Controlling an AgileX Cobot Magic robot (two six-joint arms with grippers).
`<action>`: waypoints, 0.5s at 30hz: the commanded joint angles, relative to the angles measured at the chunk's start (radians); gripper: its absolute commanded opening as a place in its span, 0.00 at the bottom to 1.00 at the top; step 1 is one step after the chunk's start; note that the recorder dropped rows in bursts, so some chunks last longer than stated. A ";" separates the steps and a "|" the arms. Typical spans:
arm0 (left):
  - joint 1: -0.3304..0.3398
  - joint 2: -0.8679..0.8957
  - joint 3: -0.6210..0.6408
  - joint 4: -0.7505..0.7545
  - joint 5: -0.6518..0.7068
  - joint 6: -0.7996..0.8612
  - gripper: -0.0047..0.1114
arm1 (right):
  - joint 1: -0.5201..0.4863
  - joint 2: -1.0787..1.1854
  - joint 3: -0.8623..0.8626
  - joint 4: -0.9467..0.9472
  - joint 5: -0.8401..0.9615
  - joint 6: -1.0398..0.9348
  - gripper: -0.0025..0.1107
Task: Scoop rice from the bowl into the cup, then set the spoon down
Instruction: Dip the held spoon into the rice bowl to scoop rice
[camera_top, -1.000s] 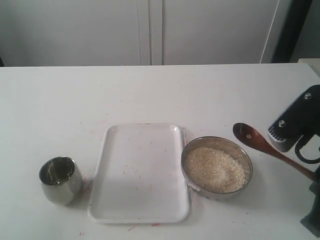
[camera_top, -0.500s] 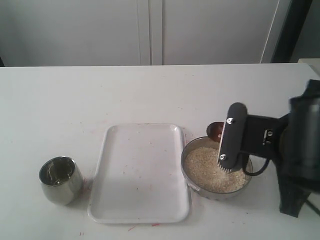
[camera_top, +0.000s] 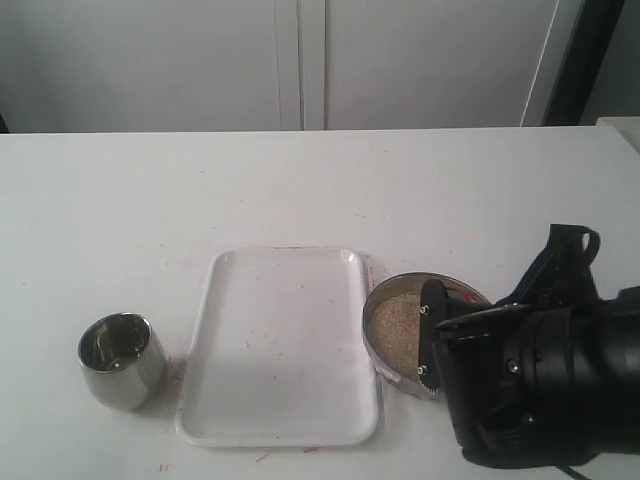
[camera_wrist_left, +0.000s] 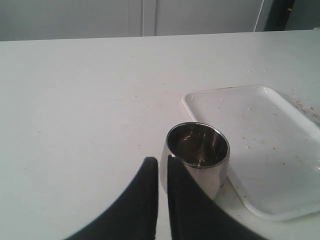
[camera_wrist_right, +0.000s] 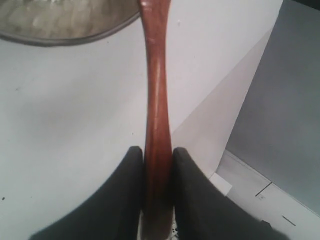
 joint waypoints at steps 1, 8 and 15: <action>-0.007 0.001 -0.007 -0.008 -0.004 -0.001 0.16 | 0.004 0.030 0.004 -0.039 0.008 0.050 0.02; -0.007 0.001 -0.007 -0.008 -0.004 -0.001 0.16 | 0.004 0.087 0.004 -0.078 0.008 0.073 0.02; -0.007 0.001 -0.007 -0.008 -0.004 -0.001 0.16 | 0.004 0.091 0.000 -0.054 0.008 0.077 0.02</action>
